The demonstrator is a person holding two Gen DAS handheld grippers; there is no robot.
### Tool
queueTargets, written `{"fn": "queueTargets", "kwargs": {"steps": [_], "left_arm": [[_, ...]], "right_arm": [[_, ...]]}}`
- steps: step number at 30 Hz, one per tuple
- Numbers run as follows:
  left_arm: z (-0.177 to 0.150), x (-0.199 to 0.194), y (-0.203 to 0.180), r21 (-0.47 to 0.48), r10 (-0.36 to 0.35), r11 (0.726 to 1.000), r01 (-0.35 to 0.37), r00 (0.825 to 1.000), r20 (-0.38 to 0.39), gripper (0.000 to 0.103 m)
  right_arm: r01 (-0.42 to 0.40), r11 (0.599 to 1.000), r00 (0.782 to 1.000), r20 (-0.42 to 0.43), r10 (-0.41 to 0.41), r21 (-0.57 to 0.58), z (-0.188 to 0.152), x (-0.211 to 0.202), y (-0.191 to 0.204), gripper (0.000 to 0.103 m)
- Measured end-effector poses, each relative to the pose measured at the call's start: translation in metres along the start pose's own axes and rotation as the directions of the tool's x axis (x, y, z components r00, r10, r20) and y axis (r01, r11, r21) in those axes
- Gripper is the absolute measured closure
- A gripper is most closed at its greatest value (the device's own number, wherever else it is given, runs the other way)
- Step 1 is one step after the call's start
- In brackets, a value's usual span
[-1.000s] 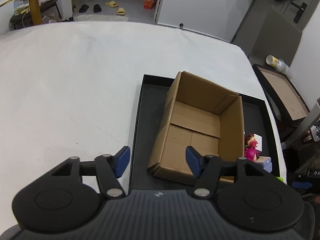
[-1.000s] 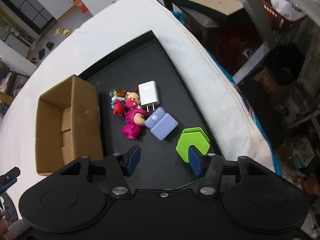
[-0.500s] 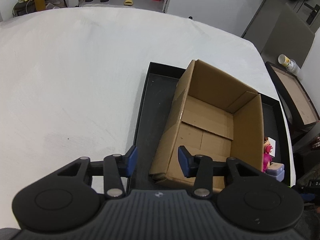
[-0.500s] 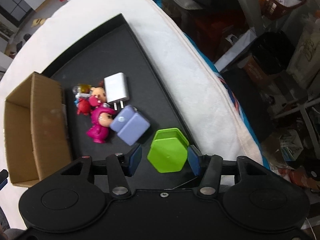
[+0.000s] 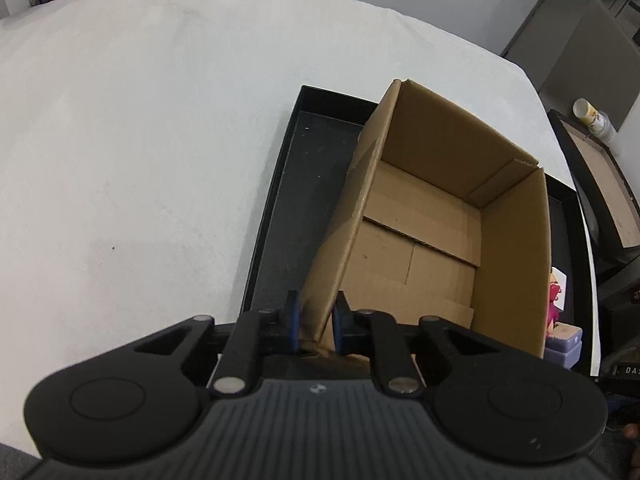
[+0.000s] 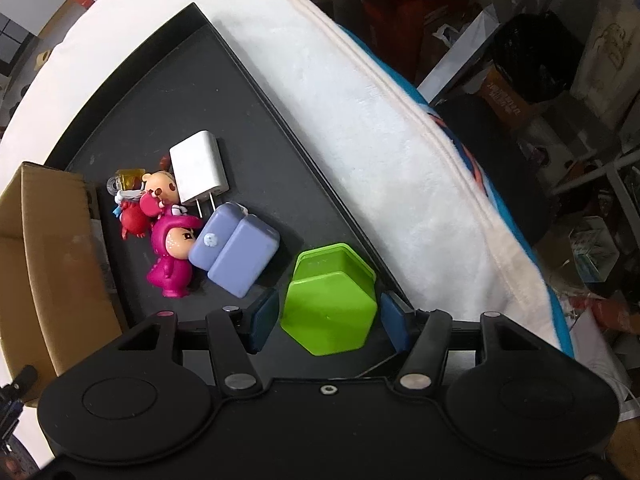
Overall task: Organize rigid objects
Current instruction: 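Lower the right gripper onto the green hexagonal block and close, then carry the green block into the cardboard box and open the right gripper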
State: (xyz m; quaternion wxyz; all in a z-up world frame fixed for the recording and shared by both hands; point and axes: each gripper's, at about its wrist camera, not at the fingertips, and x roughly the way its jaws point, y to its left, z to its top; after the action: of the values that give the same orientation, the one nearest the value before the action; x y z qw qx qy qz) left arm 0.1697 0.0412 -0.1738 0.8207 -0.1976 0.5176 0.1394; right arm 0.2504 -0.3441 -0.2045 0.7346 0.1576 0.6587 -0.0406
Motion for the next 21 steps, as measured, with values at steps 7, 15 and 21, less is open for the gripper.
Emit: {"fn": "queueTargets", "kwargs": {"steps": [7, 15, 21], "left_arm": [[-0.014, -0.006, -0.003, -0.016, -0.011, 1.0, 0.011, 1.0, -0.008, 0.089], [-0.028, -0.011, -0.005, -0.016, -0.028, 0.999, 0.028, 1.0, -0.012, 0.089], [-0.033, -0.014, 0.0, -0.022, -0.04, 0.999, 0.04, 0.999, 0.006, 0.089]], "right_arm": [[0.004, 1.0, 1.0, 0.021, -0.004, -0.009, 0.0, 0.002, 0.003, 0.054], [-0.028, 0.998, 0.997, 0.076, 0.032, -0.061, -0.011, -0.019, 0.012, 0.054], [-0.057, 0.993, 0.991, 0.113, 0.069, -0.105, -0.016, -0.037, 0.025, 0.054]]}}
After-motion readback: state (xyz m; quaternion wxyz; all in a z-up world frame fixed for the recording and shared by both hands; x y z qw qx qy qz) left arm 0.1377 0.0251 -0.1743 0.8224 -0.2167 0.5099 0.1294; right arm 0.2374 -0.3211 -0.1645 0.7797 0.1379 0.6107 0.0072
